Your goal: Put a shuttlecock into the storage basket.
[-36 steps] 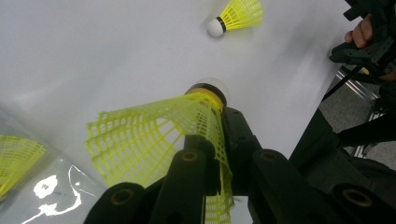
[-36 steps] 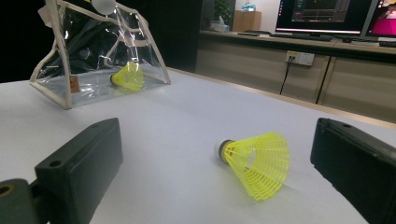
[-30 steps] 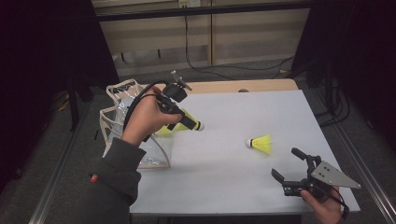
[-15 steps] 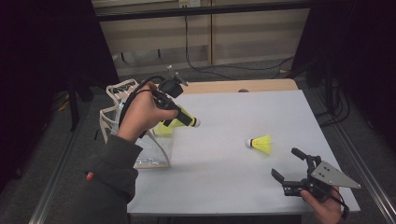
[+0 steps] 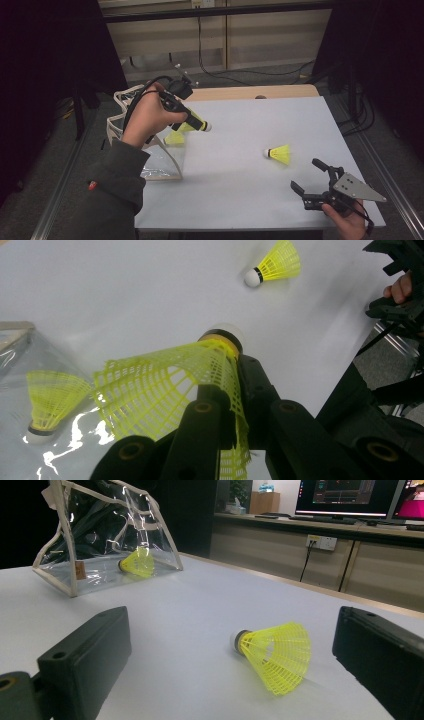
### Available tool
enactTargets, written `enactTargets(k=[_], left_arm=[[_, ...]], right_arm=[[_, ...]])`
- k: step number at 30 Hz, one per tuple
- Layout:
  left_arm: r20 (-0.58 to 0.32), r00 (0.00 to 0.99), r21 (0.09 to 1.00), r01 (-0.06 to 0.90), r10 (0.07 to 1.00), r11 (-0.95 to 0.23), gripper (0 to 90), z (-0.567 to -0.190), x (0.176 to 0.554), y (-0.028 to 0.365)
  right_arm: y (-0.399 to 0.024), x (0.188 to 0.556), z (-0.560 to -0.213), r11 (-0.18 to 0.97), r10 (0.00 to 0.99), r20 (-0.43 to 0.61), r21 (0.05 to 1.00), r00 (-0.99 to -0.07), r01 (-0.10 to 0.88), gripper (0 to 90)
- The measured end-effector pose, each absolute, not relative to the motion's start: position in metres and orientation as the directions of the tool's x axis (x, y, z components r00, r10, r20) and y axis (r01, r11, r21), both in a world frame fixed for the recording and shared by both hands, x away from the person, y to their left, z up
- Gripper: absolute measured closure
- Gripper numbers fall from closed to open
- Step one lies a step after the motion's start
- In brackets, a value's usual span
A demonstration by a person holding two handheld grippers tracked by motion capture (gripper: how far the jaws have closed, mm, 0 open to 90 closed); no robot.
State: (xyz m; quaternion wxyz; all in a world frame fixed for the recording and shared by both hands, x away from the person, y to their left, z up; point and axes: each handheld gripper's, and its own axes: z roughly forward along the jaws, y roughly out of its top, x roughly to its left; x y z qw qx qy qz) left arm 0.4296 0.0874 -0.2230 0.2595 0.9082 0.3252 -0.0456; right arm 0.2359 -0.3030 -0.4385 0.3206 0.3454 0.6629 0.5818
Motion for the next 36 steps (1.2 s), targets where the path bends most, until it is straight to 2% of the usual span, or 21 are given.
enactTargets(k=[36], left_arm=[[-0.222,0.758,0.431,0.641,0.613,-0.636,86.8,-0.2,0.435,0.11]], right_arm=[[-0.303,0.236,-0.438,0.087,0.83,-0.027,0.993,-0.557,0.081,2.0]])
